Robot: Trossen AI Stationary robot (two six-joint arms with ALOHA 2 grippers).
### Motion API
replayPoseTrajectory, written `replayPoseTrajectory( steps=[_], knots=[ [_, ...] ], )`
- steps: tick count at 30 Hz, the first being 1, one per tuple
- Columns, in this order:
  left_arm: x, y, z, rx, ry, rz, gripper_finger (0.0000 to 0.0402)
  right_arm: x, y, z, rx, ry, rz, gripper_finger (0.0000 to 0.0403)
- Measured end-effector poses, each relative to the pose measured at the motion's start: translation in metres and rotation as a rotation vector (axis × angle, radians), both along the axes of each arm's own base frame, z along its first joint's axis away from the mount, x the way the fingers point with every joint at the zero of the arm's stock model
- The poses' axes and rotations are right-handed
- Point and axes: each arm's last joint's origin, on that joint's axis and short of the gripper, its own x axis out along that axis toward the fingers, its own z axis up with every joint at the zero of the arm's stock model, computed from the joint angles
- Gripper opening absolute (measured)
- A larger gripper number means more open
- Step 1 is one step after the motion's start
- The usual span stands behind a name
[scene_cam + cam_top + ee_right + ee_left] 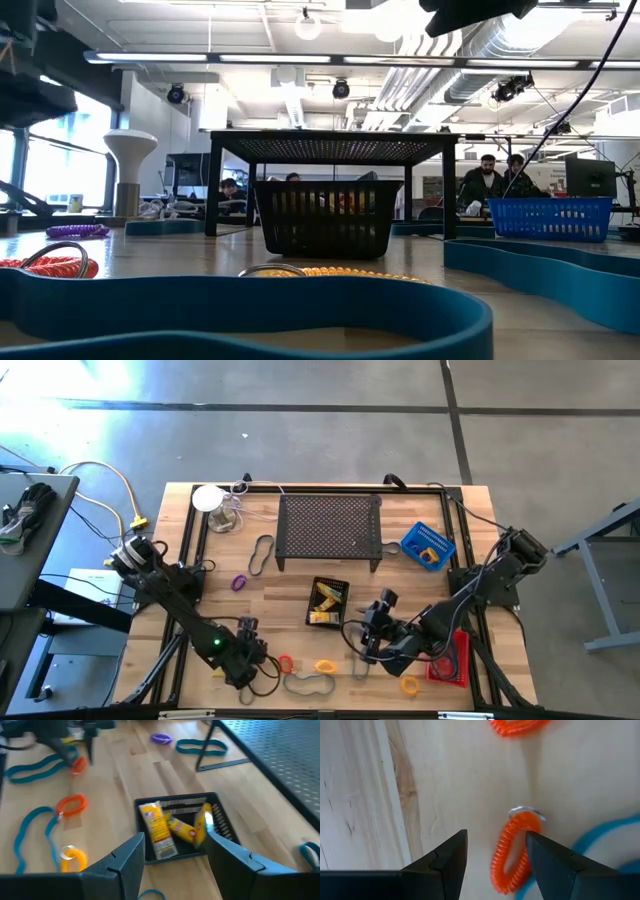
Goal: Pick & Place Office Desk Supplies
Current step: Put the orange spring keychain into the blue bin
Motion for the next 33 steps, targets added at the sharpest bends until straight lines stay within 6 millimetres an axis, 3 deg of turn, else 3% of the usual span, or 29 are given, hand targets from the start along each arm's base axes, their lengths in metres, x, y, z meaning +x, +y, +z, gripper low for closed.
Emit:
replayPoseTrajectory(
  steps=[14,19,25,33],
  knots=[
    [0.010,0.008,-0.015,-0.018,0.106,0.058,0.0184,0.001,0.004,-0.002,0.076,0.032,0.053,0.0197],
    [0.010,0.008,-0.015,-0.025,0.111,0.060,0.0130,0.002,0.005,-0.019,0.081,0.089,0.073,0.0197],
    [0.010,0.007,-0.015,-0.027,0.110,0.054,0.0024,0.011,0.008,-0.028,0.063,0.119,0.161,0.0197],
    [0.011,0.006,0.000,-0.032,0.135,0.087,0.0012,0.019,0.014,-0.023,0.061,0.073,0.300,0.0197]
  ],
)
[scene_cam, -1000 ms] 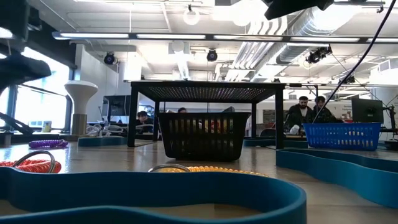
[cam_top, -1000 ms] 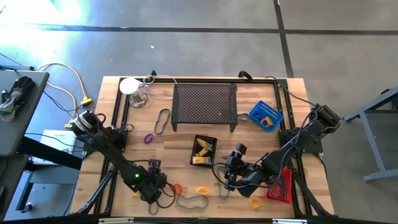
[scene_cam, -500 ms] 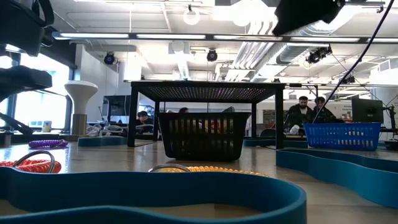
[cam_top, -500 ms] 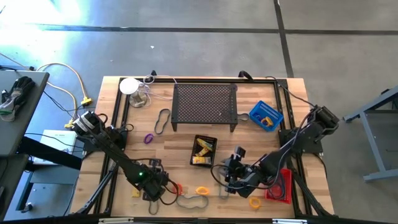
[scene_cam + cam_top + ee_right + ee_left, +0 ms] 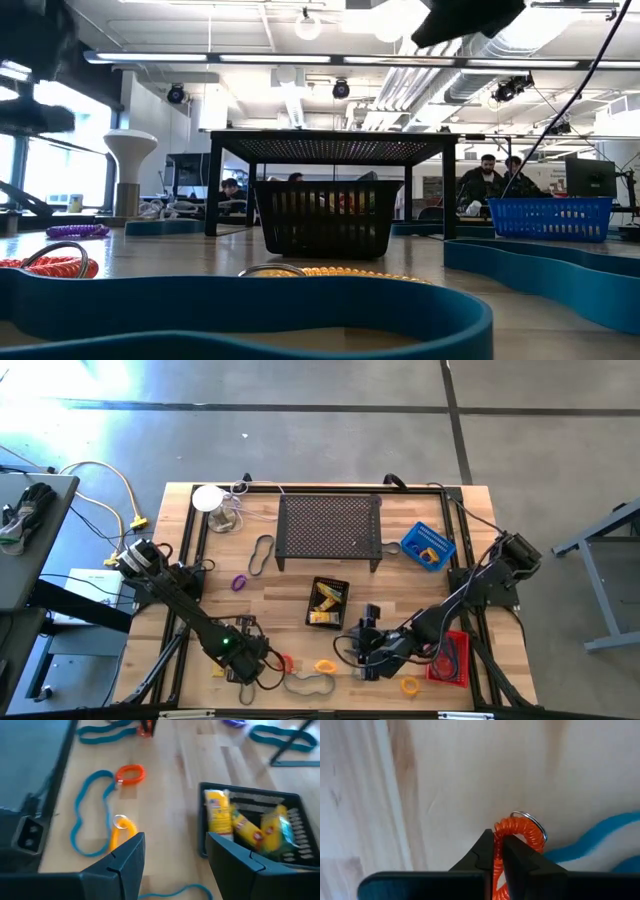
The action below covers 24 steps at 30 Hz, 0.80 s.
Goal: Pick & Place Office Desk Supplies
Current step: Put the orange spring keychain into the blue bin
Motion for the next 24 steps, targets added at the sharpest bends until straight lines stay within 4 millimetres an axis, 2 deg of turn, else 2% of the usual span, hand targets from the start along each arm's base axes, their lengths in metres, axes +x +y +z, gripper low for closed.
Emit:
replayPoseTrajectory(
  steps=[3,6,9,12,15,18,24],
  knots=[
    [0.008,-0.007,0.021,-0.042,-0.055,-0.024,0.0011,0.001,0.002,0.001,0.019,-0.002,0.024,0.0197],
    [0.017,-0.015,0.041,-0.017,-0.157,-0.120,0.0011,0.001,0.003,0.001,0.027,0.011,0.066,0.0197],
    [0.021,-0.023,0.057,0.108,-0.313,-0.253,0.0010,0.000,0.005,0.001,0.044,0.029,0.123,0.0197],
    [0.027,-0.030,0.067,0.255,-0.491,-0.309,0.0010,0.000,0.006,0.000,0.049,0.043,0.163,0.0197],
    [0.037,-0.035,0.078,0.348,-0.682,-0.256,0.0010,0.000,0.006,0.000,0.044,0.040,0.164,0.0197],
    [0.051,-0.032,0.090,0.380,-0.840,-0.129,0.0010,0.001,0.006,0.001,0.036,0.026,0.149,0.0197],
    [0.077,-0.019,0.102,0.275,-0.997,0.113,0.0010,0.002,0.003,0.002,0.001,-0.003,0.102,0.0197]
  ],
)
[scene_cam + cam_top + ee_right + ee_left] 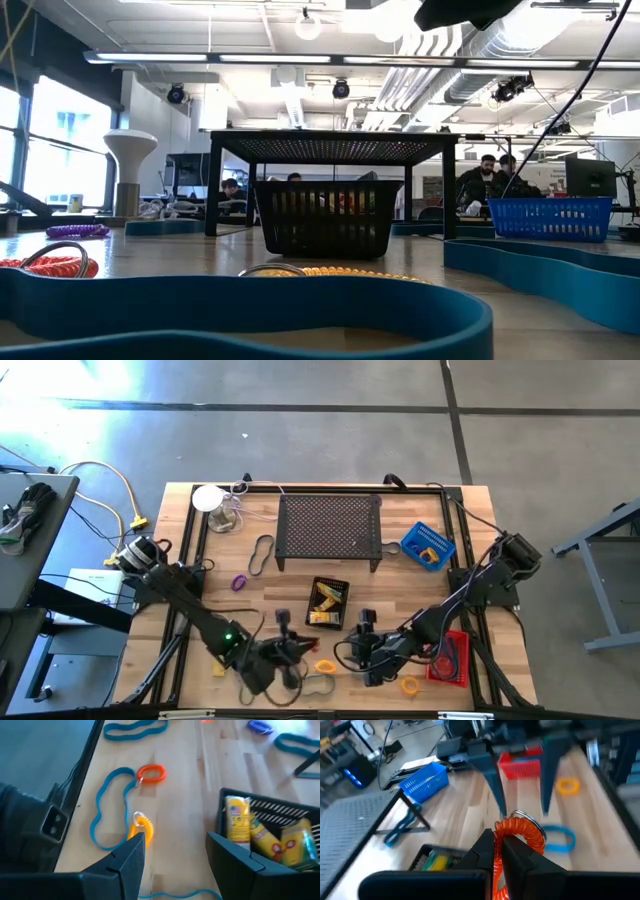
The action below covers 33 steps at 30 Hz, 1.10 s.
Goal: Pick & Place Office Desk Supplies
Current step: Put the orange spring keychain into the blue bin
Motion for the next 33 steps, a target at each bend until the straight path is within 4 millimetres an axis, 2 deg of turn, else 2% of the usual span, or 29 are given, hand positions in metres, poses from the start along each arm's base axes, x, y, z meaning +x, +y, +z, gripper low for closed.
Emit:
replayPoseTrajectory(
  steps=[5,12,21,27,33],
  knots=[
    [0.018,0.007,0.002,-0.133,-0.056,-0.043,0.0010,0.008,-0.005,0.005,-0.010,-0.083,-0.067,0.0197],
    [0.022,-0.003,0.008,-0.158,-0.086,-0.273,0.0010,0.017,-0.011,0.005,-0.032,-0.114,-0.066,0.0197],
    [0.020,-0.006,0.007,-0.115,-0.082,-0.299,0.0010,0.033,0.009,-0.009,-0.105,-0.215,0.190,0.0197],
    [0.020,-0.006,0.007,-0.102,-0.084,-0.302,0.0010,0.042,0.004,-0.005,-0.085,-0.260,0.262,0.0197],
    [0.021,-0.006,0.008,-0.099,-0.084,-0.297,0.0010,0.044,0.007,0.001,-0.084,-0.327,0.343,0.0197]
  ],
)
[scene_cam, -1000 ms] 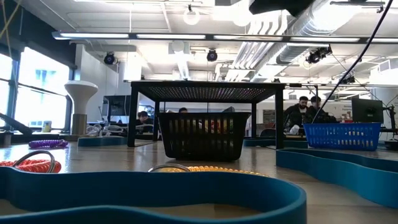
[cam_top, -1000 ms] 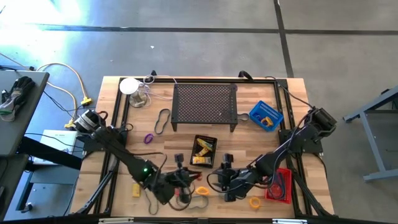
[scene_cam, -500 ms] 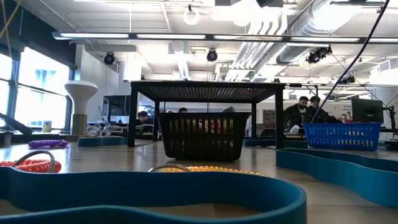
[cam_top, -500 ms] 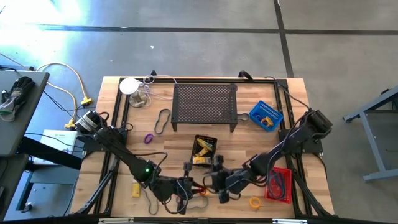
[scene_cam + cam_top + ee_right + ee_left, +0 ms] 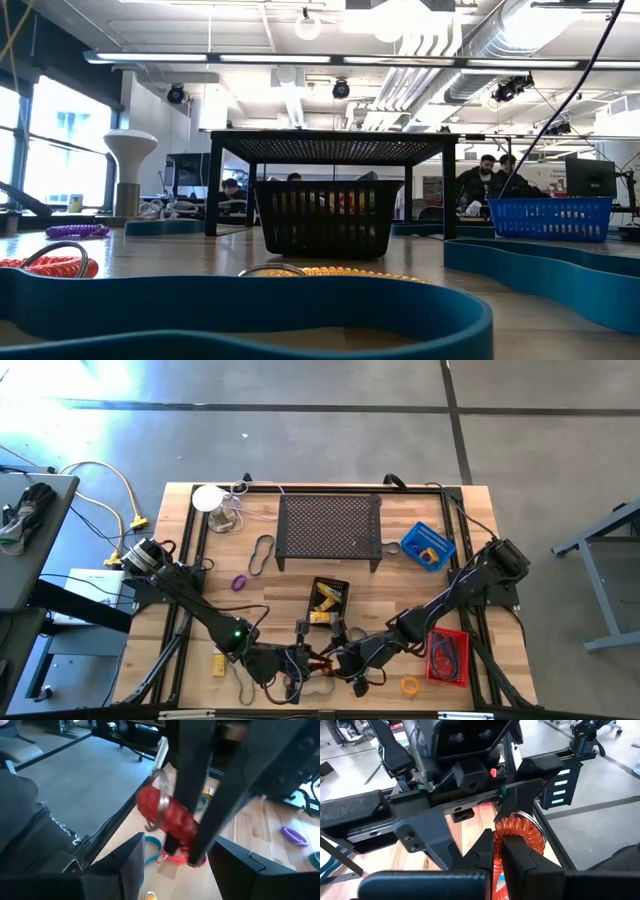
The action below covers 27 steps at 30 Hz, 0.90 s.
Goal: Pick & Place Office Desk Supplies
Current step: Put the orange spring keychain into the blue bin
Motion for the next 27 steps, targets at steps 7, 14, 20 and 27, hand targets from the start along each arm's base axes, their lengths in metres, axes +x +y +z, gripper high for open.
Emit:
replayPoseTrajectory(
  steps=[7,14,20,27],
  knots=[
    [0.0000,0.0002,0.0001,0.024,-0.003,0.003,0.0010,-0.0002,0.0006,-0.0001,0.009,0.006,0.018,0.0182],
    [-0.0001,0.0004,-0.0005,0.028,0.002,0.002,0.0010,-0.0003,0.0006,-0.0002,0.009,0.007,0.019,0.0082],
    [-0.0004,0.0005,-0.0017,0.030,0.013,0.003,0.0010,-0.0004,0.0000,-0.0011,0.035,0.025,0.002,0.0017],
    [-0.0007,0.0008,-0.0029,0.080,0.020,-0.009,0.0027,-0.0008,-0.0002,-0.0022,0.043,0.041,-0.005,0.0018]
  ],
)
